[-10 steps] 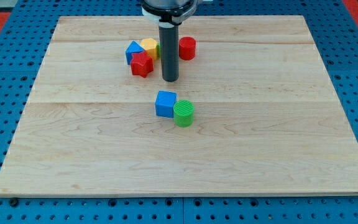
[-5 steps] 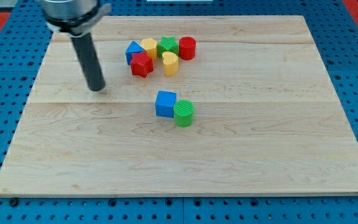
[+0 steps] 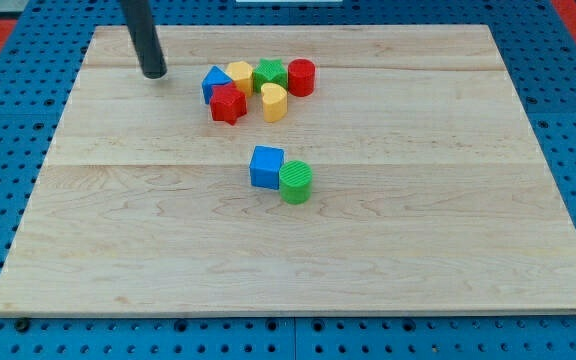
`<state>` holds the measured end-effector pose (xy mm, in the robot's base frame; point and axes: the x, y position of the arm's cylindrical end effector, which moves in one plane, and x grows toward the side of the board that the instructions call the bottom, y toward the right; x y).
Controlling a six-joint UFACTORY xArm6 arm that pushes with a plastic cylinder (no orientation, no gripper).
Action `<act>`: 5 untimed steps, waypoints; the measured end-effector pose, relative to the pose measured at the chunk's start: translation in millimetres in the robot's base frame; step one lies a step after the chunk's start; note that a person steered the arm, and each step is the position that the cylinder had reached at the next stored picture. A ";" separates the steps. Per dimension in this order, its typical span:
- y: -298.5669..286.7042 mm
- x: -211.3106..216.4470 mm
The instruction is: Nudge the blue triangle a bit right
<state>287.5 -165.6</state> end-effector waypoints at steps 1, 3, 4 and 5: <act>22.0 8.4; 38.2 5.5; 48.6 4.9; 59.5 4.9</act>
